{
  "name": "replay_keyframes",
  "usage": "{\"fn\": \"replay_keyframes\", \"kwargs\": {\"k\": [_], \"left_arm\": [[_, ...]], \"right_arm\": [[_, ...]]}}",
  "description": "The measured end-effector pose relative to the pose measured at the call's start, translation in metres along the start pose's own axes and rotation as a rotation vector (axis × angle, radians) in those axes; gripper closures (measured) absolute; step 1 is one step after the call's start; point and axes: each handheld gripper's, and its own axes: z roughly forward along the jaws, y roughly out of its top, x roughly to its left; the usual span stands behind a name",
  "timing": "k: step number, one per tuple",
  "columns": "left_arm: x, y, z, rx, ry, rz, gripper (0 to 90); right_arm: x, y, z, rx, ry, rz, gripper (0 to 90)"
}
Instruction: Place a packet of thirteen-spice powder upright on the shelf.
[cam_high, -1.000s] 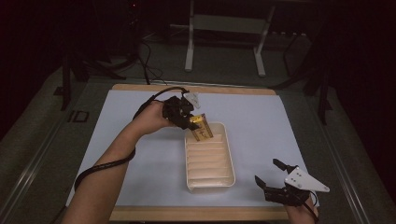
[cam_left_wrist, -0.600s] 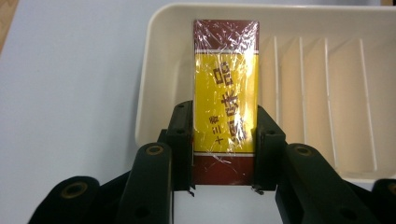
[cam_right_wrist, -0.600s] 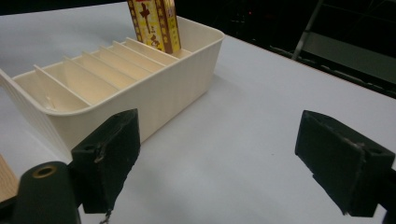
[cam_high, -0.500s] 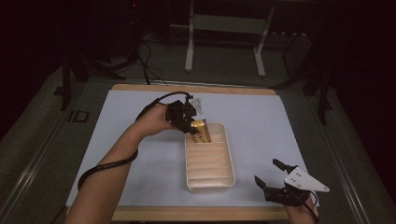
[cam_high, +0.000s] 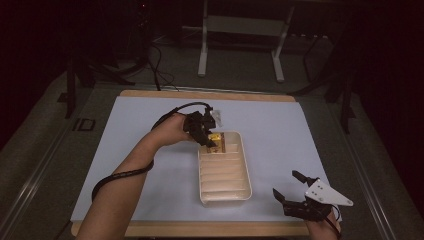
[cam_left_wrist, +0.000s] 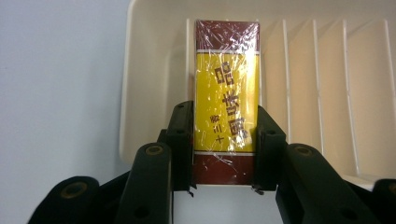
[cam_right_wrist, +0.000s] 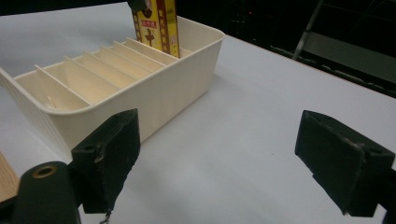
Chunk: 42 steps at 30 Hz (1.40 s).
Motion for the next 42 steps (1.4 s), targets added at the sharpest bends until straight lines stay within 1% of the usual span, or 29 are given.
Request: {"fn": "replay_keyframes", "kwargs": {"k": [2, 6, 9, 10, 11, 12, 14, 18, 20, 21, 22, 23, 24, 27, 31, 32, 34, 36, 37, 38, 39, 42], "left_arm": [[0.002, 0.001, 0.003, 0.002, -0.010, -0.014, 67.1], [0.003, 0.004, 0.007, 0.013, -0.013, -0.005, 67.1], [0.003, 0.006, 0.012, 0.031, -0.020, -0.007, 67.1], [0.003, 0.006, 0.014, 0.042, -0.022, -0.001, 67.2], [0.003, 0.006, 0.014, 0.042, -0.022, -0.001, 67.1], [0.002, 0.007, 0.017, 0.053, -0.020, 0.009, 67.2], [0.002, 0.007, 0.020, 0.043, -0.019, 0.004, 67.2], [0.003, 0.007, 0.020, 0.039, -0.022, -0.008, 67.0], [0.003, 0.007, 0.020, 0.037, -0.027, -0.013, 66.1], [0.002, 0.007, 0.021, 0.046, -0.040, -0.004, 56.9], [0.002, 0.007, 0.021, 0.046, -0.040, -0.004, 56.8], [0.001, 0.007, 0.021, 0.049, -0.035, 0.007, 56.8], [0.002, 0.006, 0.020, 0.046, -0.048, -0.007, 56.7], [0.002, 0.005, 0.018, 0.047, -0.048, -0.013, 56.7], [0.002, 0.002, 0.010, 0.039, -0.041, -0.030, 56.7], [0.000, 0.001, 0.007, 0.033, -0.031, -0.029, 56.6], [0.000, 0.000, 0.005, 0.031, -0.026, -0.034, 56.7], [-0.002, -0.002, 0.001, 0.019, -0.014, -0.036, 56.7], [-0.002, -0.003, -0.002, 0.012, -0.010, -0.040, 56.7], [-0.002, -0.004, -0.005, 0.004, -0.013, -0.054, 56.7], [-0.002, -0.005, -0.008, 0.001, -0.008, -0.056, 56.7], [-0.006, -0.009, -0.017, -0.010, 0.016, -0.067, 56.7]], "right_arm": [[0.000, 0.000, 0.000, 0.001, 0.001, -0.002, 14.2], [0.000, 0.000, 0.000, 0.000, 0.004, -0.004, 14.2], [0.000, 0.000, 0.000, -0.001, 0.004, -0.001, 14.2], [0.000, 0.000, 0.000, 0.000, 0.005, 0.000, 14.2], [0.000, 0.000, 0.000, 0.000, 0.005, 0.000, 14.2], [0.000, 0.000, 0.000, -0.001, 0.006, 0.000, 14.2], [0.001, 0.000, 0.000, -0.001, 0.006, 0.000, 14.2], [0.000, 0.000, 0.000, -0.001, 0.006, 0.001, 14.2], [0.000, 0.000, 0.000, -0.001, 0.009, 0.001, 14.2], [0.000, 0.000, 0.000, 0.001, 0.009, -0.002, 14.2], [0.000, 0.000, 0.000, 0.002, 0.010, -0.001, 14.2], [0.000, 0.000, 0.000, 0.002, 0.010, -0.001, 14.2], [0.000, -0.001, 0.001, 0.005, 0.011, 0.001, 14.2], [0.000, -0.001, 0.001, 0.007, 0.010, 0.001, 14.2], [0.000, -0.001, 0.001, 0.007, 0.010, -0.001, 14.2], [0.000, -0.001, 0.001, 0.009, 0.010, -0.001, 14.2], [0.000, -0.001, 0.001, 0.010, 0.010, -0.002, 14.2], [0.000, -0.001, 0.001, 0.010, 0.009, -0.003, 14.3], [0.000, -0.001, 0.002, 0.010, 0.009, -0.002, 14.2], [0.000, -0.001, 0.001, 0.011, 0.009, -0.002, 14.2], [0.000, -0.001, 0.001, 0.011, 0.009, -0.002, 14.2], [0.000, -0.001, 0.001, 0.011, 0.007, -0.002, 14.2]]}}
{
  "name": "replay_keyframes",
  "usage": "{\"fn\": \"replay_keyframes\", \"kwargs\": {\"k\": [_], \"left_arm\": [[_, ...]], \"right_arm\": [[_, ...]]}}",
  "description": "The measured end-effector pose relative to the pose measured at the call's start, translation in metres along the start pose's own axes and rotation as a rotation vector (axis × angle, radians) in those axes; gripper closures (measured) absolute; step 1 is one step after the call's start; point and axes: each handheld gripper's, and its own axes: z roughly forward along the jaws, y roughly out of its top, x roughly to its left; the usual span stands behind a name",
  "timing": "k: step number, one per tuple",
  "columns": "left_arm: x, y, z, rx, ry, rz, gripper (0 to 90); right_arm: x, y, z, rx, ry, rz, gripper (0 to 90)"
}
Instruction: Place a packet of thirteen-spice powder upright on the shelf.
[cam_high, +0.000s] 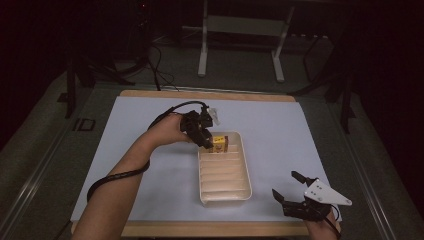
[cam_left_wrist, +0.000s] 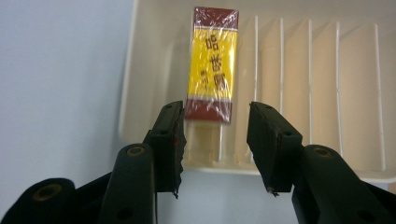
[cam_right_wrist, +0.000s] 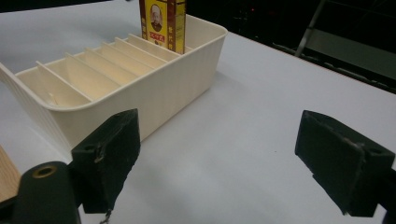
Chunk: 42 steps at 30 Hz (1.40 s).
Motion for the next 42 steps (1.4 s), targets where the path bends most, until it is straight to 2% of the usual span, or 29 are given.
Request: {"fn": "replay_keyframes", "kwargs": {"k": [4, 8, 10, 13, 14, 16, 17, 18, 19, 20, 21, 24, 25, 26, 27, 31, 32, 34, 35, 37, 38, 41, 42], "left_arm": [[-0.008, -0.008, -0.015, -0.042, 0.014, -0.010, 57.0], [-0.013, -0.017, -0.026, -0.023, 0.013, -0.023, 56.9], [-0.014, -0.024, -0.033, -0.030, 0.034, -0.042, 55.3], [-0.016, -0.032, -0.042, -0.083, 0.048, -0.072, 52.5], [-0.018, -0.035, -0.043, -0.094, 0.067, -0.086, 42.6], [-0.019, -0.041, -0.045, -0.096, 0.084, -0.100, 40.4], [-0.020, -0.045, -0.044, -0.099, 0.098, -0.120, 33.3], [-0.020, -0.047, -0.044, -0.100, 0.109, -0.131, 33.3], [-0.021, -0.050, -0.042, -0.103, 0.130, -0.153, 17.6], [-0.021, -0.053, -0.040, -0.096, 0.125, -0.176, 17.6], [-0.020, -0.056, -0.039, -0.084, 0.096, -0.180, 12.9], [-0.026, -0.066, -0.031, -0.066, 0.098, -0.172, 1.7], [-0.026, -0.066, -0.031, -0.066, 0.098, -0.172, 1.7], [-0.027, -0.071, -0.030, -0.104, 0.082, -0.197, 1.7], [-0.027, -0.071, -0.030, -0.104, 0.082, -0.197, 1.7], [-0.033, -0.080, -0.030, -0.144, 0.112, -0.222, 1.7], [-0.035, -0.083, -0.030, -0.157, 0.100, -0.236, 1.7], [-0.037, -0.087, -0.031, -0.158, 0.124, -0.249, 1.7], [-0.039, -0.091, -0.031, -0.168, 0.111, -0.257, 1.7], [-0.042, -0.096, -0.030, -0.173, 0.128, -0.273, 1.8], [-0.043, -0.099, -0.030, -0.179, 0.117, -0.278, 1.7], [-0.047, -0.108, -0.027, -0.195, 0.141, -0.319, 1.7], [-0.047, -0.108, -0.027, -0.195, 0.141, -0.319, 1.8]], "right_arm": [[0.000, 0.000, 0.000, 0.001, 0.000, 0.003, 14.2], [0.000, 0.000, 0.001, 0.003, 0.001, 0.006, 14.2], [0.001, 0.000, 0.000, 0.000, -0.001, 0.003, 14.2], [0.001, 0.001, 0.000, 0.000, -0.003, 0.003, 14.2], [0.001, 0.001, 0.000, -0.004, -0.005, 0.003, 14.2], [0.001, 0.001, -0.001, -0.007, -0.007, 0.005, 14.2], [0.000, 0.001, -0.002, -0.014, -0.013, 0.010, 14.2], [0.000, 0.001, -0.002, -0.014, -0.013, 0.010, 14.2], [0.000, 0.001, -0.002, -0.015, -0.017, 0.010, 14.2], [0.000, 0.001, -0.002, -0.015, -0.017, 0.010, 14.2], [0.000, 0.001, -0.002, -0.017, -0.019, 0.008, 14.2], [0.000, 0.001, -0.002, -0.017, -0.021, 0.006, 14.2], [0.000, 0.001, -0.002, -0.017, -0.021, 0.006, 14.2], [0.000, 0.001, -0.002, -0.017, -0.021, 0.007, 14.2], [0.000, 0.001, -0.002, -0.017, -0.021, 0.007, 14.2], [0.000, 0.001, -0.002, -0.016, -0.023, 0.008, 14.2], [0.000, 0.001, -0.002, -0.016, -0.024, 0.008, 14.2], [0.000, 0.001, -0.002, -0.016, -0.024, 0.006, 14.2], [0.000, 0.001, -0.002, -0.016, -0.024, 0.006, 14.2], [0.000, 0.001, -0.002, -0.015, -0.025, 0.008, 14.2], [0.000, 0.001, -0.002, -0.013, -0.027, 0.009, 14.2], [0.000, 0.001, -0.002, -0.012, -0.029, 0.010, 14.2], [0.000, 0.001, -0.002, -0.012, -0.029, 0.010, 14.2]]}}
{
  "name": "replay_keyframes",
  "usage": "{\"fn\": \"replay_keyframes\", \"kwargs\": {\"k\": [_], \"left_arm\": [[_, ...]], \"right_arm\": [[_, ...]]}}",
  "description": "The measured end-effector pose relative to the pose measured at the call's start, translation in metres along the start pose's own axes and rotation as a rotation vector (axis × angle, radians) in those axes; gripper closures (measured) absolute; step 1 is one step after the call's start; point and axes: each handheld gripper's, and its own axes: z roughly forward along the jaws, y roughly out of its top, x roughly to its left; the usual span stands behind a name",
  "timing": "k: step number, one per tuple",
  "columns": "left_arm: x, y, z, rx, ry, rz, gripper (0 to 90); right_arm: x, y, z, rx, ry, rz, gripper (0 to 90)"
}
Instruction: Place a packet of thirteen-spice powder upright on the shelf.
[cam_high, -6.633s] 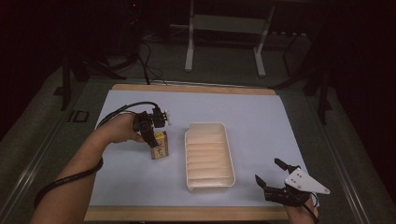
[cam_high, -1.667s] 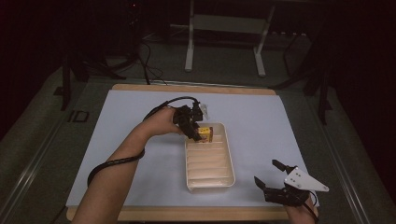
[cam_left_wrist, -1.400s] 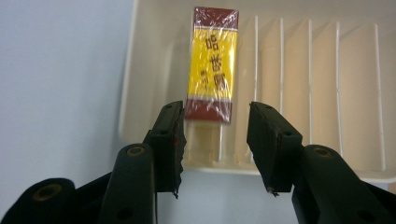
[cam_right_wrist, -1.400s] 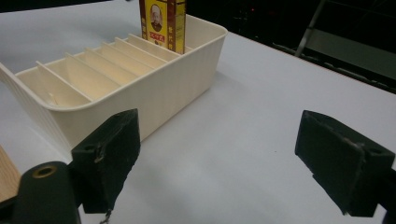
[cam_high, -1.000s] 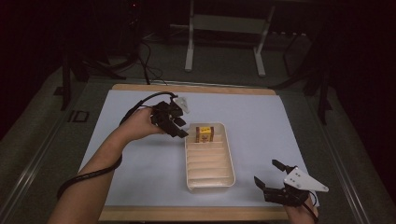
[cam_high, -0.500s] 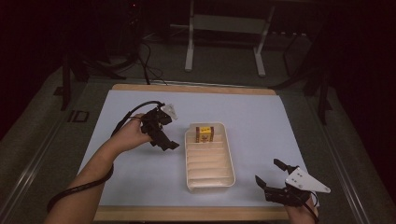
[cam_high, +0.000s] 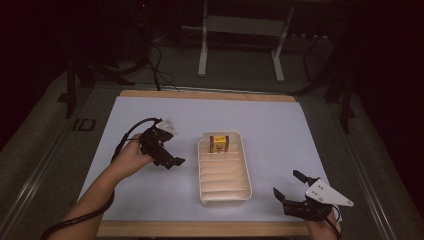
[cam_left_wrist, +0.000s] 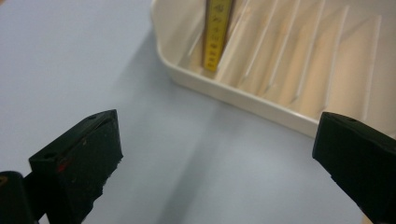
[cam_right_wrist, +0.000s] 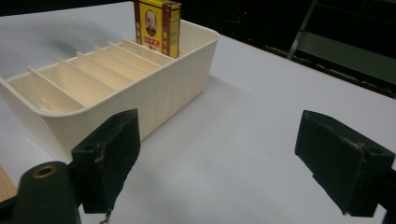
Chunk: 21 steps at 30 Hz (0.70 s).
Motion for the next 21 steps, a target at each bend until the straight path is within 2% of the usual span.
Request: {"fn": "replay_keyframes", "kwargs": {"k": [2, 6, 10, 14, 16, 20, 21], "left_arm": [[-0.001, -0.007, 0.000, -0.007, 0.006, -0.024, 1.8], [-0.003, -0.014, 0.000, -0.005, 0.043, -0.045, 1.7], [-0.007, -0.021, -0.001, -0.042, 0.018, -0.062, 1.7], [-0.016, -0.028, 0.000, -0.052, 0.036, -0.056, 1.8], [-0.020, -0.032, 0.001, -0.066, 0.014, -0.066, 1.8], [-0.027, -0.039, 0.003, -0.081, 0.020, -0.075, 1.8], [-0.028, -0.041, 0.004, -0.088, 0.009, -0.083, 1.8]], "right_arm": [[0.000, 0.000, 0.000, 0.001, -0.001, -0.004, 14.2], [0.000, 0.000, 0.000, 0.002, -0.009, -0.006, 14.2], [-0.001, 0.000, 0.000, 0.000, -0.012, -0.003, 14.2], [-0.001, 0.000, 0.001, 0.006, -0.015, -0.004, 14.2], [0.000, 0.000, 0.000, 0.004, -0.016, -0.003, 14.2], [-0.001, 0.000, 0.000, 0.004, -0.016, -0.002, 14.2], [0.000, 0.000, 0.001, 0.005, -0.016, -0.001, 14.2]]}}
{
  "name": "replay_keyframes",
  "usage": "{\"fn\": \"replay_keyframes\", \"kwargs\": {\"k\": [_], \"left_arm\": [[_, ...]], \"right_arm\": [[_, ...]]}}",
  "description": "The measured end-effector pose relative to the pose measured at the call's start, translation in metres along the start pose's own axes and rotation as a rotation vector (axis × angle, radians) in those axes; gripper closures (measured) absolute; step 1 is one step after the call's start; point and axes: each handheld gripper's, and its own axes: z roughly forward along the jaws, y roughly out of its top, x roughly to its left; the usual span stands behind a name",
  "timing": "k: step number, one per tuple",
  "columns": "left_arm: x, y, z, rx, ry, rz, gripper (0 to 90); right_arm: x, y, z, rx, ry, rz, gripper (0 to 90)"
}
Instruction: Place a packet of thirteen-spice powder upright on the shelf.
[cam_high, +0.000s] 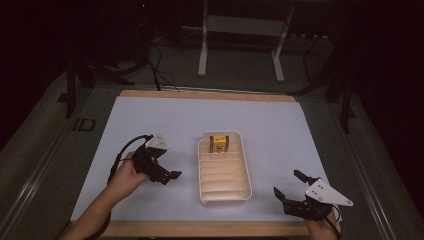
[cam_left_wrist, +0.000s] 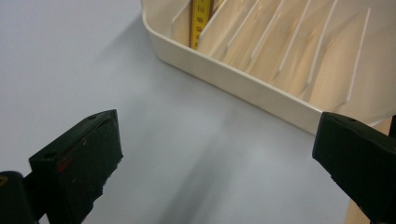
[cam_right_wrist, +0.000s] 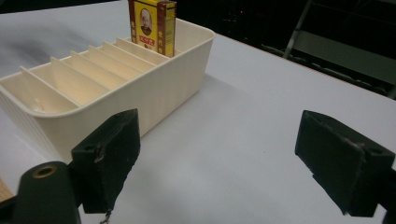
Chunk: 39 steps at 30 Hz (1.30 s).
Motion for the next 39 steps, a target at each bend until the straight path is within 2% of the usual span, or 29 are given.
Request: {"fn": "replay_keyframes", "kwargs": {"k": [4, 7, 10, 11, 14, 18, 23, 28, 30, 33, 39], "left_arm": [[-0.008, -0.009, 0.004, -0.001, 0.026, -0.018, 1.7], [-0.013, -0.017, 0.005, -0.031, 0.030, -0.029, 1.7], [-0.017, -0.024, 0.006, -0.072, 0.043, -0.061, 1.8], [-0.018, -0.025, 0.006, -0.068, 0.062, -0.064, 1.7], [-0.023, -0.029, 0.005, -0.071, 0.083, -0.074, 1.7], [-0.026, -0.035, 0.005, -0.065, 0.063, -0.080, 1.8], [-0.032, -0.044, 0.008, -0.053, 0.080, -0.086, 1.8], [-0.032, -0.051, 0.009, -0.066, 0.064, -0.102, 1.7], [-0.031, -0.054, 0.010, -0.077, 0.082, -0.109, 1.8], [-0.029, -0.056, 0.009, -0.103, 0.084, -0.131, 1.8], [-0.028, -0.057, 0.012, -0.101, 0.101, -0.135, 1.8]], "right_arm": [[0.000, 0.000, 0.000, 0.000, -0.003, -0.002, 14.2], [0.000, 0.000, 0.000, 0.002, -0.005, -0.001, 14.2], [0.000, 0.000, 0.000, 0.000, -0.007, 0.000, 14.2], [0.000, 0.000, 0.000, 0.000, -0.006, 0.000, 14.2], [0.000, 0.000, 0.000, 0.002, -0.007, -0.001, 14.2], [0.000, 0.000, 0.000, 0.001, -0.008, -0.002, 14.2], [0.000, 0.000, 0.000, 0.000, -0.006, -0.004, 14.2], [-0.001, 0.000, 0.001, -0.002, -0.003, -0.002, 14.2], [-0.001, 0.000, 0.001, -0.002, -0.001, -0.004, 14.2], [-0.002, 0.000, 0.001, -0.004, -0.004, -0.003, 14.2], [-0.003, -0.001, 0.002, -0.002, -0.010, -0.001, 14.2]]}}
